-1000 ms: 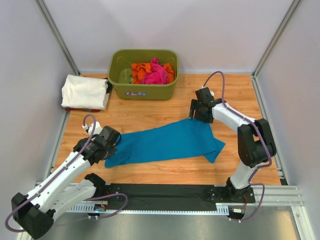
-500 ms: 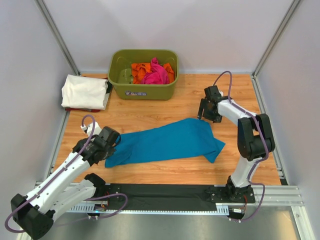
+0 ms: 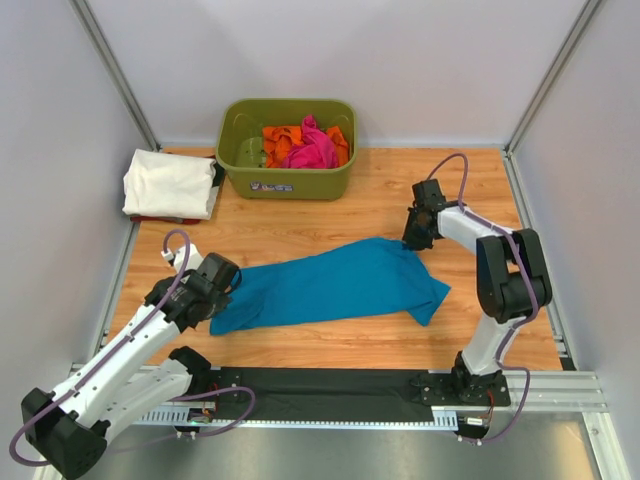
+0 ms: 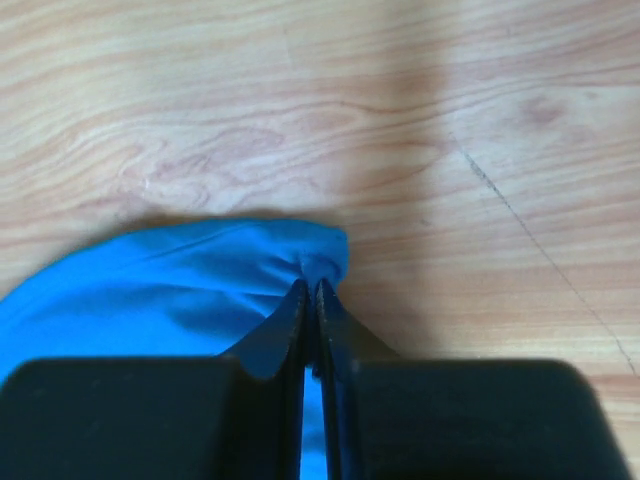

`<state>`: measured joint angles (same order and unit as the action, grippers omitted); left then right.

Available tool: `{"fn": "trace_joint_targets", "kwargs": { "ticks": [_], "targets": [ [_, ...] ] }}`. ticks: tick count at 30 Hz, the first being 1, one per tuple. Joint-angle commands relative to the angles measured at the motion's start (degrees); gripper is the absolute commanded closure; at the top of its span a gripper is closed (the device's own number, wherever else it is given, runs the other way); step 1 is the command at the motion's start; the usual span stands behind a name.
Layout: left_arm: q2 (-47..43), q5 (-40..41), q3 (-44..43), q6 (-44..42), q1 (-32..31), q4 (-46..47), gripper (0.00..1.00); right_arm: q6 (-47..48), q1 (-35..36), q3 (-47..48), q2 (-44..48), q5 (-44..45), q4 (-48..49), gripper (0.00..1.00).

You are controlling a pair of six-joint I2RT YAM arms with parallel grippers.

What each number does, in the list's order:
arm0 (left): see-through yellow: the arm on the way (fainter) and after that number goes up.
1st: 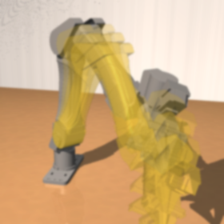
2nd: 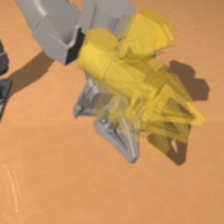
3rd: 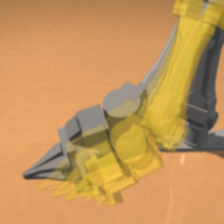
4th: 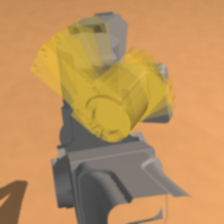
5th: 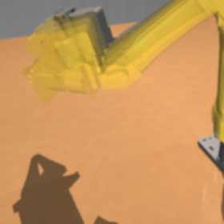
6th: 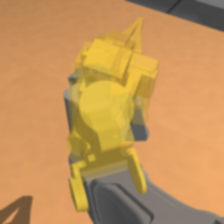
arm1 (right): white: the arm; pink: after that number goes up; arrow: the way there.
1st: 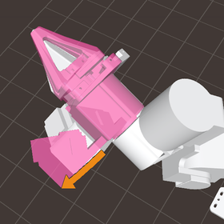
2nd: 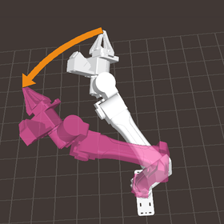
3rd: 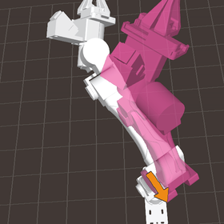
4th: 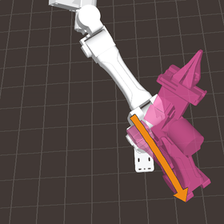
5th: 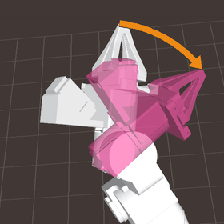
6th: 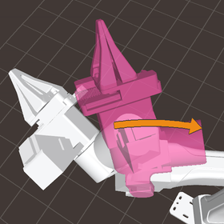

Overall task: Fold and stack the t-shirts
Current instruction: Flatten the tshirt out

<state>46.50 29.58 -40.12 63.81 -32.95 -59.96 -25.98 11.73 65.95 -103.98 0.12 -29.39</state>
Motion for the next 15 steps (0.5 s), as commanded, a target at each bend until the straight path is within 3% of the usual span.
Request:
{"fn": "trace_joint_targets", "kwargs": {
  "ticks": [1, 4, 11, 14, 15],
  "targets": [
    [-0.97, 1.35, -1.28, -0.79, 0.25, 0.73, 1.0, -0.57, -0.12, -2.48, 6.76, -1.0, 3.72, 1.0],
    [-0.71, 0.92, -1.45, -1.58, 0.25, 1.69, 1.0, 0.31, -0.12, -4.77, 13.53, -2.57, 4.77, 1.0],
    [-1.06, 1.35, -1.54, -2.81, 0.25, 2.74, 1.0, -4.95, 0.66, -21.19, 33.21, -7.23, 3.82, 1.0],
    [-0.8, 0.74, -1.19, -3.6, 0.25, 3.71, 1.0, -10.13, 1.01, -28.15, 35.07, -10.75, -0.22, 0.94],
    [-0.45, 0.65, -1.28, -3.87, 0.25, 3.98, 1.0, -11.28, 1.28, -31.03, 35.25, -12.23, -2.06, 0.86]
  ]
}}
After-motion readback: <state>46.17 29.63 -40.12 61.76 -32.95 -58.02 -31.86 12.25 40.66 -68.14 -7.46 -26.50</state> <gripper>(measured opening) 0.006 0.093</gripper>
